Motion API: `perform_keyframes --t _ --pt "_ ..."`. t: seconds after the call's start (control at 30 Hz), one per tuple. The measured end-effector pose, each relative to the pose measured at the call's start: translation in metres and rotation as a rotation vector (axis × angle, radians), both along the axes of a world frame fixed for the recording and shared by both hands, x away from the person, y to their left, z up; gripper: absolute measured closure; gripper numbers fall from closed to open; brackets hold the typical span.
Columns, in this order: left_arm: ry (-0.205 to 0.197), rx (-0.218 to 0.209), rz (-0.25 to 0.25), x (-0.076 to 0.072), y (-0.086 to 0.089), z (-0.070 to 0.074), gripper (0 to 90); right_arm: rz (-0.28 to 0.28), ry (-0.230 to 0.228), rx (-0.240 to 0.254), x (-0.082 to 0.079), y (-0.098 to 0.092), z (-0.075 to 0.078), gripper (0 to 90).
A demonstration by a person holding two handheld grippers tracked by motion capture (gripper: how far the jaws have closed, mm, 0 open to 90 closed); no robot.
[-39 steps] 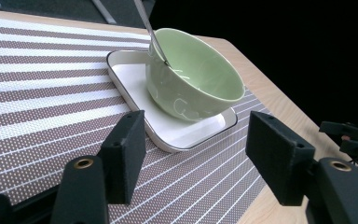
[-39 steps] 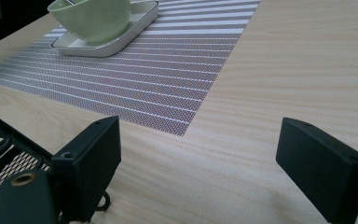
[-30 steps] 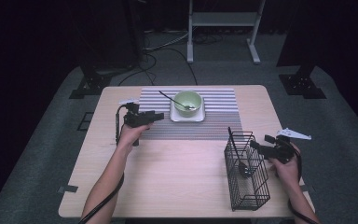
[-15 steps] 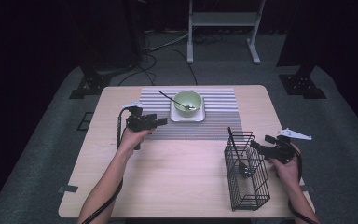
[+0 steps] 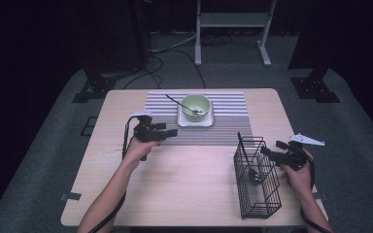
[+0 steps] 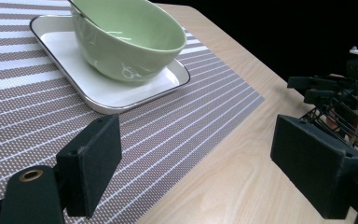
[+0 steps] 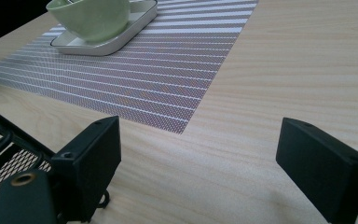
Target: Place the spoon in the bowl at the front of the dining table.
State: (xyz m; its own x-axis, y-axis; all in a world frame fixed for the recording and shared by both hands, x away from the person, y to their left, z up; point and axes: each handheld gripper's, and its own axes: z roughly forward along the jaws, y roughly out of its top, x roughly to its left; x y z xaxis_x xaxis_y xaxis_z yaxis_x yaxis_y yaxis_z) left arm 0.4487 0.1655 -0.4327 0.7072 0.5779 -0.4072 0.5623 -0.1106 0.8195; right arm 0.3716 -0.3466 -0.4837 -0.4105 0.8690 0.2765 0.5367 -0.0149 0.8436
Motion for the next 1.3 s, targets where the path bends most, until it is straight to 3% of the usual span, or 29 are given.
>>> perform_keyframes --t 0.67,1.0,1.3 --pt "-0.011 0.017 -0.027 -0.015 -0.006 0.003 15.3 0.002 -0.003 -0.003 0.0 0.0 0.0 12.9" --pt "-0.005 0.023 -0.046 -0.028 -0.012 0.003 8.1 0.001 -0.003 -0.004 0.0 0.0 0.0 12.9" --pt "-0.012 0.04 -0.066 -0.04 -0.012 0.005 8.0 0.0 -0.003 -0.006 0.0 0.0 0.0 12.9"
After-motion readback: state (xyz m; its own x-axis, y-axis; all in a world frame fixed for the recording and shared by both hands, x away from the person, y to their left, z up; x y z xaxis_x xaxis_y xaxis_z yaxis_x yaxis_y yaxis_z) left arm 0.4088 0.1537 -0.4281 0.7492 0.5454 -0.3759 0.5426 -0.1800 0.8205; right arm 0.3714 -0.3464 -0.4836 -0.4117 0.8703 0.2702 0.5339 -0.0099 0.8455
